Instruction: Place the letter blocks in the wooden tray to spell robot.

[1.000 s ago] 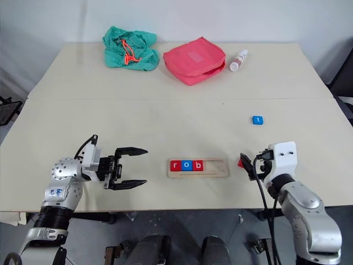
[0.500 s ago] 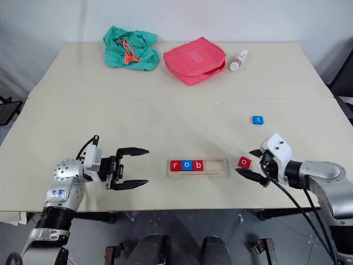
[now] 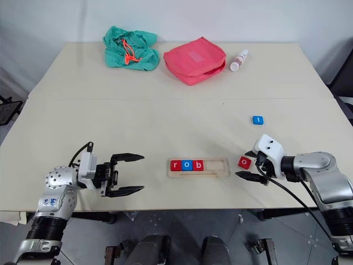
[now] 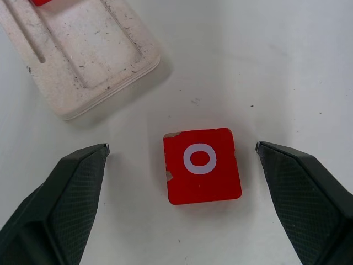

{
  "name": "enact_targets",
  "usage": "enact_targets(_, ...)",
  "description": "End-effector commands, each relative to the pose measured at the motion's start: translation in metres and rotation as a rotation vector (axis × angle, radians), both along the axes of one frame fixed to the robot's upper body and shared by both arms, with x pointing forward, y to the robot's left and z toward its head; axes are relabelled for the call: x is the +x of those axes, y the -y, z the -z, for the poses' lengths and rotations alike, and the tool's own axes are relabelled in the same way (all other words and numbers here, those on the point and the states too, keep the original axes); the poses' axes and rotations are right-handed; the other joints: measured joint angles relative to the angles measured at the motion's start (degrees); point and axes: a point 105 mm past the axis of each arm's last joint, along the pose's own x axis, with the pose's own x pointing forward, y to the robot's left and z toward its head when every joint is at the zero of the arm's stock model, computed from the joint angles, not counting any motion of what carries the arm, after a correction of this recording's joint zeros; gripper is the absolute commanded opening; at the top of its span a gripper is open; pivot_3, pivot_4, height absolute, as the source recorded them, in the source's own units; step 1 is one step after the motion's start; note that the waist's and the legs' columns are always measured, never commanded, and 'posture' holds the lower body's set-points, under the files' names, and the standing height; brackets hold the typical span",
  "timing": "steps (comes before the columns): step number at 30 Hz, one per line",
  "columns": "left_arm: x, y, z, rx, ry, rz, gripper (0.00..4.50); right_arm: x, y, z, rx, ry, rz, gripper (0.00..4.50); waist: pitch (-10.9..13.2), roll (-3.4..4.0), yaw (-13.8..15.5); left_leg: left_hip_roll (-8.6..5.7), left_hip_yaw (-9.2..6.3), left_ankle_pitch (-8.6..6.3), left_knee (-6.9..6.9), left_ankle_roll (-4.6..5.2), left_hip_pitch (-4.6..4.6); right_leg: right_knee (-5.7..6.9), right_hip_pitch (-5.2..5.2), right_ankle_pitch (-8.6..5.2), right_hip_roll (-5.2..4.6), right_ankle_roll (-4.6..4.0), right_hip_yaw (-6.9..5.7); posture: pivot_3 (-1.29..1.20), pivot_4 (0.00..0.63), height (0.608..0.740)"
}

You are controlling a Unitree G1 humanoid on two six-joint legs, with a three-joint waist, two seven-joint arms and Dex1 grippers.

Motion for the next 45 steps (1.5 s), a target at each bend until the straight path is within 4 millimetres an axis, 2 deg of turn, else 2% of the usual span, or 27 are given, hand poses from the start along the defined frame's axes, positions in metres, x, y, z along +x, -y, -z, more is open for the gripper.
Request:
enact_targets(1,-0.001,-0.001,-0.008,-0.010,0.040,-0.004,4.50,0.003,-0.001,-0.014,-0.002,0.053,-0.006,4.46,0.0,0.00,0.0,0.00,0.00,0.00,0.00,0.00,0.00,0.00,0.00,0.00,0.00,0.00,0.00,0.00,0.150,0.740)
enact_targets(8,0.002,0.003,-0.008,-0.018,0.045,0.003,4.50,-0.005,0.000,-0.004,-0.032,0.029,-0.016,4.46,0.0,0.00,0.1,0.00,-0.01,0.00,0.00,0.00,0.00,-0.01,0.01,0.00,0.00,0.00,-0.01,0.00,0.150,0.740)
enact_targets(11,0.002,0.004,-0.008,-0.020,0.045,0.006,4.50,-0.004,0.000,-0.004,-0.040,0.040,-0.012,3.62,0.0,0.00,0.1,0.00,0.00,0.00,0.00,0.00,0.00,-0.01,0.01,0.00,0.00,0.00,-0.01,0.00,0.150,0.740)
enact_targets(17,0.002,0.004,-0.008,-0.020,0.046,0.004,4.50,-0.004,0.000,-0.008,-0.036,0.043,-0.009,1.49,0.0,0.00,0.1,0.00,0.00,0.00,0.00,0.00,0.00,-0.01,0.01,0.00,0.00,0.00,-0.01,0.00,0.150,0.740)
enact_targets(21,0.001,0.003,-0.007,-0.020,0.042,0.004,4.50,-0.001,-0.010,-0.031,-0.026,0.088,-0.050,1.44,0.0,0.00,0.0,0.00,0.01,0.00,0.00,0.00,-0.01,-0.03,0.00,0.00,0.00,0.00,-0.01,0.00,0.150,0.740)
enact_targets(26,0.001,0.001,-0.006,-0.016,0.039,0.007,4.50,-0.003,-0.040,-0.046,-0.009,0.089,-0.166,1.44,0.0,0.00,-0.1,0.03,-0.01,0.00,-0.01,0.00,-0.01,-0.03,-0.01,0.00,0.04,0.00,-0.01,0.00,0.150,0.740)
enact_targets(29,0.001,0.000,-0.006,-0.013,0.041,0.005,4.50,-0.009,-0.066,-0.043,-0.010,0.054,-0.275,1.44,0.0,0.00,-0.1,0.03,-0.01,0.00,-0.01,0.00,-0.01,-0.04,-0.01,0.00,0.03,0.00,-0.01,0.00,0.150,0.740)
enact_targets(31,0.001,0.000,-0.006,-0.013,0.042,0.003,4.50,-0.008,-0.074,-0.040,-0.023,0.046,-0.306,1.44,0.0,0.00,0.0,0.02,-0.03,0.00,0.00,0.00,-0.02,-0.04,0.00,0.00,0.02,0.00,-0.01,0.00,0.150,0.740)
enact_targets(39,-0.002,0.000,-0.005,-0.019,0.045,-0.018,4.50,0.002,-0.093,-0.028,-0.083,0.016,-0.384,1.44,0.0,0.00,-0.1,0.00,-0.06,0.00,0.03,0.00,-0.06,-0.04,-0.02,0.00,0.01,0.00,-0.02,0.00,0.150,0.740)
enact_targets(45,-0.006,-0.001,-0.004,-0.022,0.044,-0.040,4.50,0.009,-0.096,-0.024,-0.101,0.014,-0.413,1.44,0.0,0.00,-0.1,0.01,-0.07,0.00,0.03,0.00,-0.06,-0.02,-0.05,0.00,0.01,0.00,-0.03,0.00,0.150,0.740)
